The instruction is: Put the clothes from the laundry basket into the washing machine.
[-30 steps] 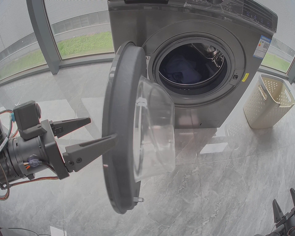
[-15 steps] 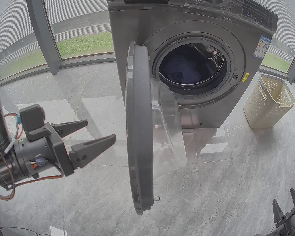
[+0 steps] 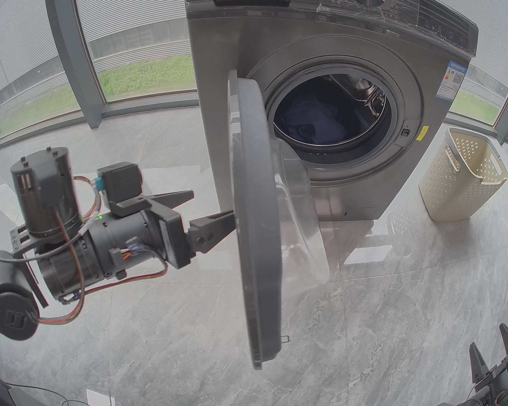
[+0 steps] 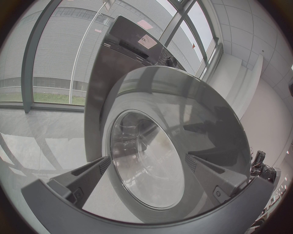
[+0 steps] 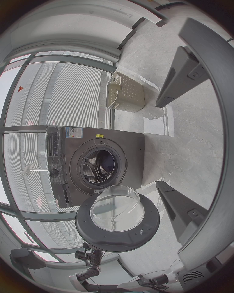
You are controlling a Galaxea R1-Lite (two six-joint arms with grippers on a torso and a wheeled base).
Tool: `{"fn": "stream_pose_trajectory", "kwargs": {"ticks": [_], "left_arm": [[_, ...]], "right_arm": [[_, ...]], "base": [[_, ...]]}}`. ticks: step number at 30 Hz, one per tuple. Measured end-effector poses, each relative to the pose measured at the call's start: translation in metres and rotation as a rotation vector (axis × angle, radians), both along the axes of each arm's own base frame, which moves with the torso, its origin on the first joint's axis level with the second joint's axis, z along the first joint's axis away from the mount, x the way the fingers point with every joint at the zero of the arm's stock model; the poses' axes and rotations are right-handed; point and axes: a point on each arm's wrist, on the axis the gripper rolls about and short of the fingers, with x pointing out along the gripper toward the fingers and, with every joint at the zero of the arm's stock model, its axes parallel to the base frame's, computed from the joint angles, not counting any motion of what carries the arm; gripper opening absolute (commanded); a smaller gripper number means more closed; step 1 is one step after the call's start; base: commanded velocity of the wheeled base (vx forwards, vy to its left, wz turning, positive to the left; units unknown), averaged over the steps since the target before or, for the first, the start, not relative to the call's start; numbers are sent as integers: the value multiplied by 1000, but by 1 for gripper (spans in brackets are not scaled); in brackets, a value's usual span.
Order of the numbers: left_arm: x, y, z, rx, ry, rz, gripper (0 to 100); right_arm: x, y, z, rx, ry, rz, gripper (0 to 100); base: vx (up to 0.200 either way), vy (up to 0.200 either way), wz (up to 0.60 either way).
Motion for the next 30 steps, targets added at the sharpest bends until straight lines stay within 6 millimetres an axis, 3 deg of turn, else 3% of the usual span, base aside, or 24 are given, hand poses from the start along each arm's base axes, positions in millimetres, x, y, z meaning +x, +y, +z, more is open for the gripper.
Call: {"fn": "stream_pose_trajectory", "kwargs": {"ticks": [10,21,30], "left_arm": [[35,-33,9,-16,-20,-20,100],[85,-73,31,-80,-99,-5,100],[129,-104,41,-174,-148,141,100]], "right_arm": [[0,0,0,0,0,0,100],[0,0,0,1,0,0,100],[0,0,0,1,0,1,100]], "base": [[0,0,0],[0,0,0],[0,0,0]]}}
